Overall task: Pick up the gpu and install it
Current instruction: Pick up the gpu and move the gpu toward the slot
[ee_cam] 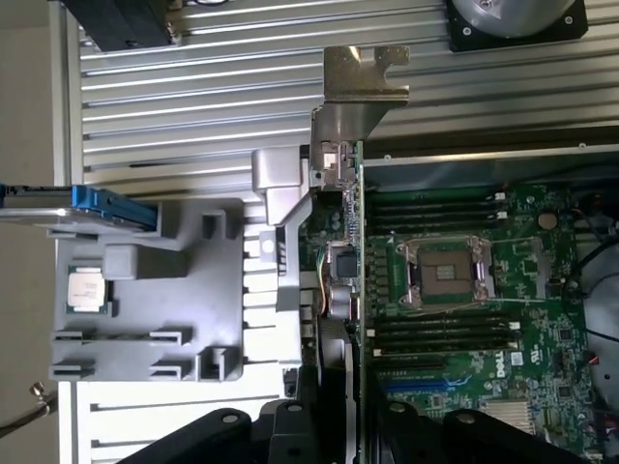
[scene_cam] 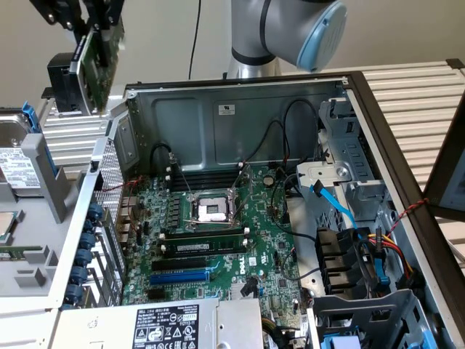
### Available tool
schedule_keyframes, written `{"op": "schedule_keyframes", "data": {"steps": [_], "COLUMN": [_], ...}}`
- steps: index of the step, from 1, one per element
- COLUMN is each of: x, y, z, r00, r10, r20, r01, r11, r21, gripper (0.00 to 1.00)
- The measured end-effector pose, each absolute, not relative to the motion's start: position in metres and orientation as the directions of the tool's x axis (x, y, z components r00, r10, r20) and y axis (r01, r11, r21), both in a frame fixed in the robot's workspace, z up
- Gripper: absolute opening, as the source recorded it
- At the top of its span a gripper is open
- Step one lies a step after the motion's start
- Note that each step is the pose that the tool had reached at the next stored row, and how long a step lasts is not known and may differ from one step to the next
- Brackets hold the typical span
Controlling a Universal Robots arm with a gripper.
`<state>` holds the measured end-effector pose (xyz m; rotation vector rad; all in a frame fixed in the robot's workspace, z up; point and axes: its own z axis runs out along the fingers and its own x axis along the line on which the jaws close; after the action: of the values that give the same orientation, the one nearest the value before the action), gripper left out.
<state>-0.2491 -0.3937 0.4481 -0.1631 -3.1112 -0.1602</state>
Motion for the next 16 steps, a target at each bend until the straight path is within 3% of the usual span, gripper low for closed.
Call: {"op": "schedule_keyframes", "data": {"steps": [16], "x": [-0.176], "y": [-0.406], "z": [0.448], "r00": [-0.994], "r10": [0.103], "r20": [0.028], "r01": [0.106], "r11": [0.989], "r21": [0.101], "gripper": [0.28]}}
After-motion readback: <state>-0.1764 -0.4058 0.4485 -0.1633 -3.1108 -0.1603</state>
